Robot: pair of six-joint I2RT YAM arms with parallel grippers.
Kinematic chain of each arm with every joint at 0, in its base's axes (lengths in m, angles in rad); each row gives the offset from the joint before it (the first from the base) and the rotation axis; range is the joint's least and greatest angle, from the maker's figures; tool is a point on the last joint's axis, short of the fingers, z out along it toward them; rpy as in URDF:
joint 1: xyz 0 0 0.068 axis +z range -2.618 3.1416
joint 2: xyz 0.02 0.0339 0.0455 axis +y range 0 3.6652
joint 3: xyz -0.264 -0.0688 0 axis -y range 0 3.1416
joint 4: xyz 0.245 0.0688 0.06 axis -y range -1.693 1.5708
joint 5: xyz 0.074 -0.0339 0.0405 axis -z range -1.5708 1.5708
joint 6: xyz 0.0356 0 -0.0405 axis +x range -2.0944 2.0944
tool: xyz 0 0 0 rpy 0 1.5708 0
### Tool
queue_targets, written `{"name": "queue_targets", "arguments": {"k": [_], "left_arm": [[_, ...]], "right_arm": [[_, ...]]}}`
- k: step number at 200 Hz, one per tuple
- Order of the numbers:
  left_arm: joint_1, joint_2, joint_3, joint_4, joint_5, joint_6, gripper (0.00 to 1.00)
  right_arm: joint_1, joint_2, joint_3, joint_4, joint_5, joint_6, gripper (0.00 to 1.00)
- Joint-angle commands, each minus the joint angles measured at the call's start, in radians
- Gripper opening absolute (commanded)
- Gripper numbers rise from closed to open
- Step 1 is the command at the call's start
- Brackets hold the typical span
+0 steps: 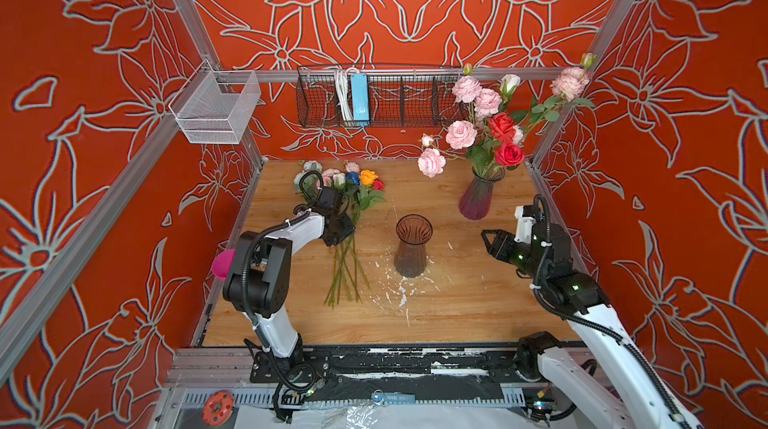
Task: Arrange the flowers into the vase
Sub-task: 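Close the left gripper on a rose stem in the pile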
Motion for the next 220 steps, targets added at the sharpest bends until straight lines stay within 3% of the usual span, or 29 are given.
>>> {"name": "queue_targets", "arguments": {"k": [1, 59, 80, 109, 130, 220], "left_arm": [[0.001, 0.035, -0.011, 0.034, 0.016, -0.014, 0.31], [0.001, 0.031, -0.002, -0.003, 0.012, 0.015, 0.25], [0.001, 0.016, 0.001, -0.020, 0.002, 0.029, 0.11], [-0.008, -0.050, -0.001, -0.029, 0.009, 0.078, 0.08], [-0.010, -0.083, 0.001, -0.055, 0.006, 0.098, 0.00], [-0.013, -0.493, -0.058, -0.117, -0.061, 0.086, 0.00]], "right_arm": [[0.004, -0.002, -0.007, 0.019, -0.001, 0.021, 0.50], [0.005, -0.004, -0.010, 0.001, 0.006, 0.010, 0.50], [0.005, -0.003, -0.008, 0.001, 0.008, 0.010, 0.50], [0.005, -0.002, -0.010, 0.006, 0.003, 0.010, 0.50], [0.006, 0.004, -0.018, 0.016, -0.008, 0.016, 0.50], [0.005, 0.016, 0.008, 0.016, 0.002, -0.012, 0.50]]}}
